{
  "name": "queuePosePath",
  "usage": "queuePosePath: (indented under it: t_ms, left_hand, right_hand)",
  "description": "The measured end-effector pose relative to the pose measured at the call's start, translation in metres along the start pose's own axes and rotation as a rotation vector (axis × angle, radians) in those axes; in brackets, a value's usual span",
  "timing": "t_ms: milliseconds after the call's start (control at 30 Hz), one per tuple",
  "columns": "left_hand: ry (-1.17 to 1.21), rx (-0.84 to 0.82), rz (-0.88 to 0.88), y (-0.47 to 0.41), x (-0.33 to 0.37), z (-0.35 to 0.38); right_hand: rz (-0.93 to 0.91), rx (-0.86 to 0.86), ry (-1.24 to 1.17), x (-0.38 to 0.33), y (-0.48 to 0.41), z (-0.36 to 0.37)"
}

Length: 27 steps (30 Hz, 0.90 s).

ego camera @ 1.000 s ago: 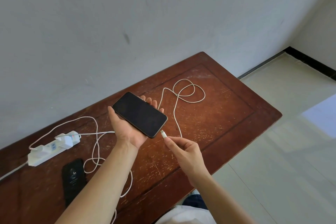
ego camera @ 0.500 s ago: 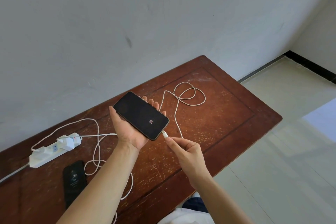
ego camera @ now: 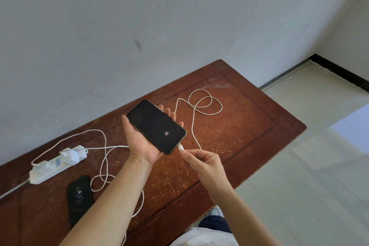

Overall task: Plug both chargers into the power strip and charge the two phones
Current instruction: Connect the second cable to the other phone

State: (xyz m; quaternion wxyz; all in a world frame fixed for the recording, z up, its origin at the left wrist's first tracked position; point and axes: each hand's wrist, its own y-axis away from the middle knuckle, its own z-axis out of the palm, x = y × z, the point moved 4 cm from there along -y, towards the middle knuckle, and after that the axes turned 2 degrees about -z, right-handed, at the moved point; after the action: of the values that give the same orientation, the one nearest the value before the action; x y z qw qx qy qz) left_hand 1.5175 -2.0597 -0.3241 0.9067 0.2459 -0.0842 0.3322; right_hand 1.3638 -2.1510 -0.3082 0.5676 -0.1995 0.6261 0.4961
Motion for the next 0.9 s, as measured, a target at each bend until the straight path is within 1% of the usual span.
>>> queuePosePath:
  t_ms: [233, 467, 733, 900]
  left_hand:
    - [-0.078, -0.042, -0.075, -0.002, -0.002, 0.009]
    - [-0.127, -0.053, -0.065, -0.005, -0.007, 0.014]
    - [-0.165, -0.073, -0.069, -0.004, -0.010, 0.014]
    - [-0.213, -0.051, -0.052, -0.001, -0.011, 0.014]
  right_hand:
    - [0.002, -0.046, 0.050, -0.006, -0.002, -0.010]
    - [0.006, -0.016, -0.030, -0.004, 0.000, -0.010]
    - [0.024, -0.029, -0.050, -0.003, 0.000, -0.010]
    - [0.039, -0.035, -0.036, 0.000, -0.001, -0.010]
